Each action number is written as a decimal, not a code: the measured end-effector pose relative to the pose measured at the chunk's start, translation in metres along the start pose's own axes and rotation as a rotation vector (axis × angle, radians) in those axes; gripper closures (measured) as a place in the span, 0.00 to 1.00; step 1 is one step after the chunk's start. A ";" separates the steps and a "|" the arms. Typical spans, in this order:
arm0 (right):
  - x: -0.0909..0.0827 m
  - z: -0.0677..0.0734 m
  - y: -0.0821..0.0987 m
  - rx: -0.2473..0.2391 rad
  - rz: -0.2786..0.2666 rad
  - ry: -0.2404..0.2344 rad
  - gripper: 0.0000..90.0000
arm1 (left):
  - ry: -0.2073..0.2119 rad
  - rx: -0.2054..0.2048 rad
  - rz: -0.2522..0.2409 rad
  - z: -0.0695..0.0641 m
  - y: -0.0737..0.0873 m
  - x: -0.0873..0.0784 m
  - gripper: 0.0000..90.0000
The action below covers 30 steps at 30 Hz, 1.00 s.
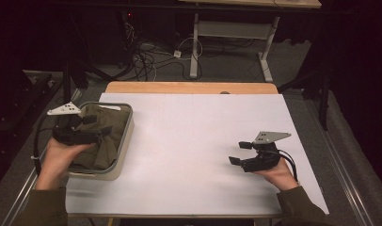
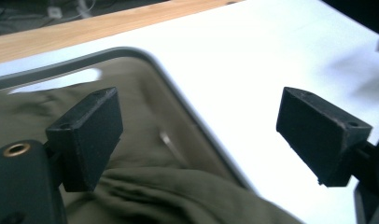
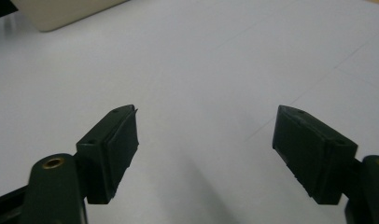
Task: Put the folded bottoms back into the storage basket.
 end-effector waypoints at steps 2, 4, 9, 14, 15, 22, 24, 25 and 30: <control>-0.005 -0.003 -0.002 0.008 -0.019 0.012 0.24 | 0.023 0.017 -0.008 -0.012 0.001 0.002 0.12; -0.010 -0.005 -0.004 0.009 -0.037 0.026 0.22 | 0.034 0.038 -0.014 -0.024 0.003 0.005 0.11; -0.023 -0.006 -0.005 0.010 -0.067 0.057 0.18 | 0.080 0.106 -0.041 -0.053 0.002 0.016 0.08; -0.034 -0.005 -0.002 0.018 -0.083 0.073 0.15 | 0.116 0.159 -0.061 -0.072 0.005 0.031 0.06; -0.036 -0.005 0.000 0.017 -0.085 0.072 0.13 | 0.125 0.169 -0.065 -0.074 0.006 0.033 0.04; -0.046 0.001 0.010 0.012 -0.115 0.079 0.03 | 0.143 0.191 -0.073 -0.078 0.013 0.045 0.03; -0.048 0.004 0.013 0.010 -0.130 0.081 0.01 | 0.150 0.198 -0.068 -0.079 0.015 0.047 0.03; -0.048 0.005 0.015 0.010 -0.134 0.087 0.01 | 0.154 0.202 -0.074 -0.079 0.016 0.048 0.03; -0.049 0.009 0.025 0.006 -0.145 0.072 0.01 | 0.165 0.204 -0.089 -0.079 0.018 0.048 0.03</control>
Point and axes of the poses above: each handheld gripper's, and its own axes: x roughly forward along the jaws, y roughly out of its underside, z roughly to its left, the point moved 7 cm from there along x, roughly forward along the jaws, and after that the axes turned 14 degrees about z, right-handed, at the moved point
